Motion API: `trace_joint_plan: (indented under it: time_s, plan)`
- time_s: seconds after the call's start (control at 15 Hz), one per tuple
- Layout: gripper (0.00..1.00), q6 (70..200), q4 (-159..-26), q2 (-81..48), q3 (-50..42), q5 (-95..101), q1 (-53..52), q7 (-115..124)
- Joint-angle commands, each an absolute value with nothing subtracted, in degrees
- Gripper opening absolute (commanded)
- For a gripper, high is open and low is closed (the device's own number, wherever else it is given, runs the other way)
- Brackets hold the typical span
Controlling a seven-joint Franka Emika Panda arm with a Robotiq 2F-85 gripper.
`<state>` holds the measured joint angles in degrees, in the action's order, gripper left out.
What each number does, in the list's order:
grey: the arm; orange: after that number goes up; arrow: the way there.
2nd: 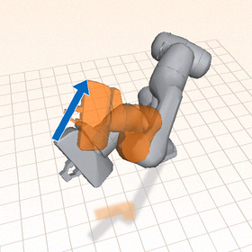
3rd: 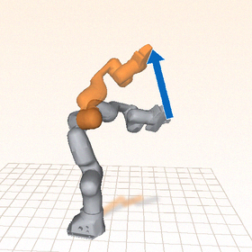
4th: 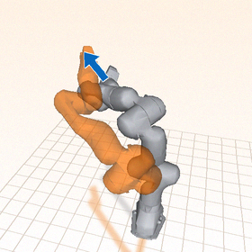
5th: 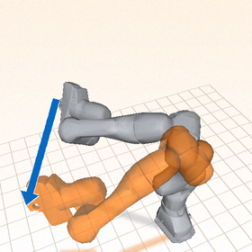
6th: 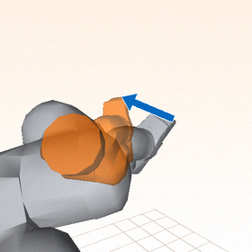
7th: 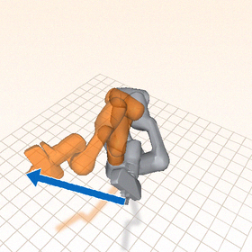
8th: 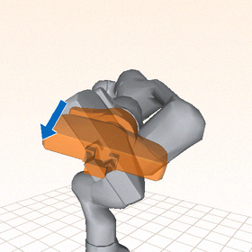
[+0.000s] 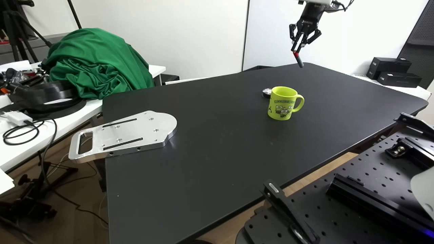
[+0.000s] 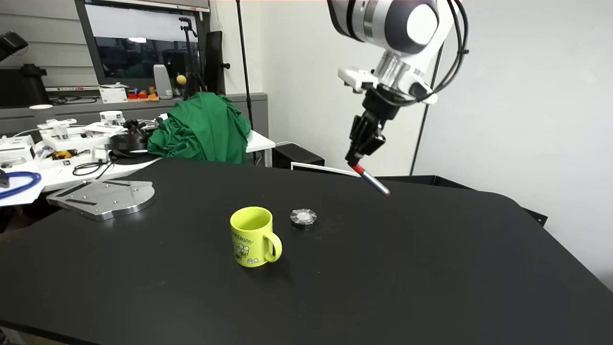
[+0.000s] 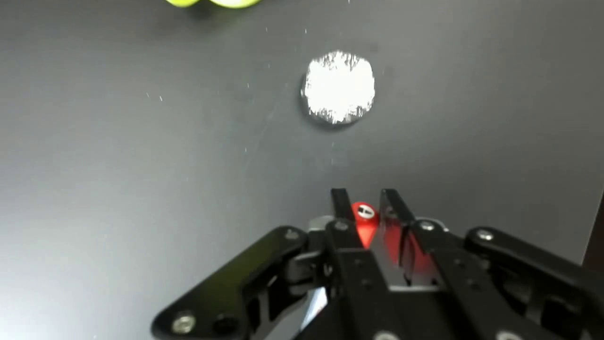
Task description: Put the marker on the table
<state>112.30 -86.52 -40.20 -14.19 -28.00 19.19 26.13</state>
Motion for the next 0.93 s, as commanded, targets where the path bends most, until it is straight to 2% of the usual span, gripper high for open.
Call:
trace_joint_plan:
  time_s: [0.0,0.27,0.4,0.47,0.53,0.87]
  plan:
    - [0.05,123.9,-84.2,-47.8,-14.9,-27.7,19.6,31.9]
    - [0.05,132.2,-82.6,-55.5,-16.5,-24.9,18.2,39.1]
    - [0.05,132.0,-81.8,-57.1,-16.7,-23.7,17.8,42.4]
    - [0.46,131.0,-81.9,-56.7,-16.3,-23.5,17.7,43.2]
    - [0.47,129.8,-82.3,-55.6,-15.6,-23.5,17.6,43.8]
    - [0.80,124.7,-87.2,-44.7,-11.9,-25.0,16.2,41.5]
